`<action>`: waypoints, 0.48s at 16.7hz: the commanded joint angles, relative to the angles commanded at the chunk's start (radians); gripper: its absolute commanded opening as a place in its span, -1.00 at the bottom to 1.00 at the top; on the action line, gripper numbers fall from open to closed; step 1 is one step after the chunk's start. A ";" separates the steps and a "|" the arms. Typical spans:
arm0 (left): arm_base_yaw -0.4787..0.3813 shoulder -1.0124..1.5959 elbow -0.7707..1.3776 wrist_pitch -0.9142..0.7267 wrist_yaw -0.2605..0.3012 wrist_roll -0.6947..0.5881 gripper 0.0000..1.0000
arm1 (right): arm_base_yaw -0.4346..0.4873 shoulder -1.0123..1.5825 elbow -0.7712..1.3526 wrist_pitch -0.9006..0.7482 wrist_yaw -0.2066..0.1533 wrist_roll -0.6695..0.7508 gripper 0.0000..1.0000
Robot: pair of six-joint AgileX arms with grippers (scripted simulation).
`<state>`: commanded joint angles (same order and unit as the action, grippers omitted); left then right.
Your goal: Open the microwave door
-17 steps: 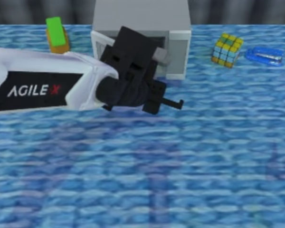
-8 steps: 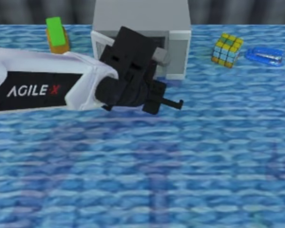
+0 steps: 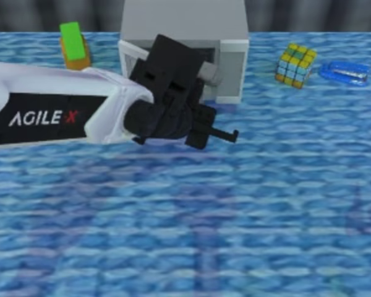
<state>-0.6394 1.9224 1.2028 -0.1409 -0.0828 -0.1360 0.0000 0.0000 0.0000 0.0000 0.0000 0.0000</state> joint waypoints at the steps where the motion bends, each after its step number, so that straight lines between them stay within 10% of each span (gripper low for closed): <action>1: 0.000 0.000 0.000 0.000 0.000 0.000 -1.00 | 0.000 0.000 0.000 0.000 0.000 0.000 1.00; 8: 0.027 -0.040 -0.057 0.019 0.066 0.078 -1.00 | 0.000 0.000 0.000 0.000 0.000 0.000 1.00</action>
<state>-0.6129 1.8825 1.1461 -0.1219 -0.0169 -0.0584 0.0000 0.0000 0.0000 0.0000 0.0000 0.0000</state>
